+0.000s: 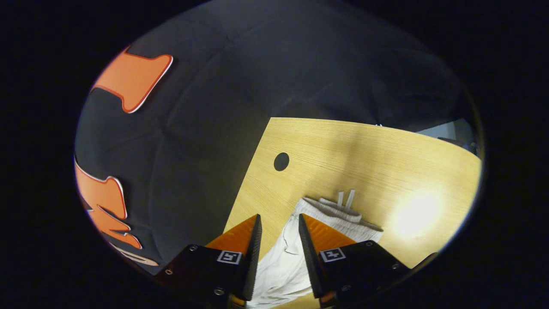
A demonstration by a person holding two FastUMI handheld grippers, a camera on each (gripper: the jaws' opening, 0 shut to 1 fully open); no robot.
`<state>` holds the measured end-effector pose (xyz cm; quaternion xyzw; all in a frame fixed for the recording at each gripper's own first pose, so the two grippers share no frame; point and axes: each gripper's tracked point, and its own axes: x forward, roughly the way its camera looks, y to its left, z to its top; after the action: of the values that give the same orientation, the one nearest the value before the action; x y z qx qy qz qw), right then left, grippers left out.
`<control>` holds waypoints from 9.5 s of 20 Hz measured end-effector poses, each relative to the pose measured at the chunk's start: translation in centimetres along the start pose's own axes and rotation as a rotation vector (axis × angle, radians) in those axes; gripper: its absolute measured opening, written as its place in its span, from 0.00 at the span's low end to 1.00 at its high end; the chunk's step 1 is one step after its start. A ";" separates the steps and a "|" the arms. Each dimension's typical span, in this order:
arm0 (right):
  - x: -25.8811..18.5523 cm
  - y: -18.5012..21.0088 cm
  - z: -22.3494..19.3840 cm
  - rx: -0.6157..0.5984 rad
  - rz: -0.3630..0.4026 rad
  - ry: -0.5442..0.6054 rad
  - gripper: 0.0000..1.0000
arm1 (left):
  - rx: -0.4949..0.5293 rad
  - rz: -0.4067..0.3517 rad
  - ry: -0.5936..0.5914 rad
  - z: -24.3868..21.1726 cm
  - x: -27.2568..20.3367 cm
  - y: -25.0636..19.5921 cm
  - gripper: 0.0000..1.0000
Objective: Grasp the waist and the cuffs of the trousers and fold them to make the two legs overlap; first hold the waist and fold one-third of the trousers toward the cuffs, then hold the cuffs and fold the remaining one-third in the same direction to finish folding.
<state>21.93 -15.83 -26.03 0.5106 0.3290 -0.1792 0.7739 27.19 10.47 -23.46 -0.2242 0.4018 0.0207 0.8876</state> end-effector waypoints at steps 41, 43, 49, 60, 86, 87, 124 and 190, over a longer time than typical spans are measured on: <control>3.7 -12.9 -5.9 0.179 0.019 0.024 0.20 | 0.244 0.126 -0.021 -15.7 -18.1 -11.0 0.99; 3.2 -11.9 -5.9 0.211 0.087 0.017 0.10 | 0.232 0.116 -0.004 -16.1 -18.1 -11.0 0.99; 0.8 -8.6 -6.0 0.205 0.210 0.024 0.07 | 0.267 0.059 0.002 -15.8 -17.9 -11.4 1.00; 0.0 -11.5 -6.7 0.247 0.062 -0.002 0.21 | 0.284 0.003 0.025 -15.7 -15.2 -11.7 0.99; 1.6 -6.2 -5.1 0.158 0.310 0.018 0.10 | 0.246 0.039 0.078 -18.5 -14.1 -13.0 0.99; 0.5 -5.3 -5.6 0.151 0.337 0.025 0.10 | 0.246 0.031 0.079 -18.5 -14.0 -13.1 1.00; -6.8 21.0 -33.0 -0.248 0.473 0.376 0.35 | 0.063 -0.028 0.095 -12.2 -12.8 7.3 1.00; -17.6 9.3 -8.7 -0.513 0.452 -0.074 0.97 | 0.007 -0.301 -0.182 -2.4 -15.5 -22.9 0.07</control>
<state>12.16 -5.11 -9.83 0.3527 0.2136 0.0669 0.9086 19.96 -8.87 -4.88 -0.2757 0.2818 -0.0937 0.9142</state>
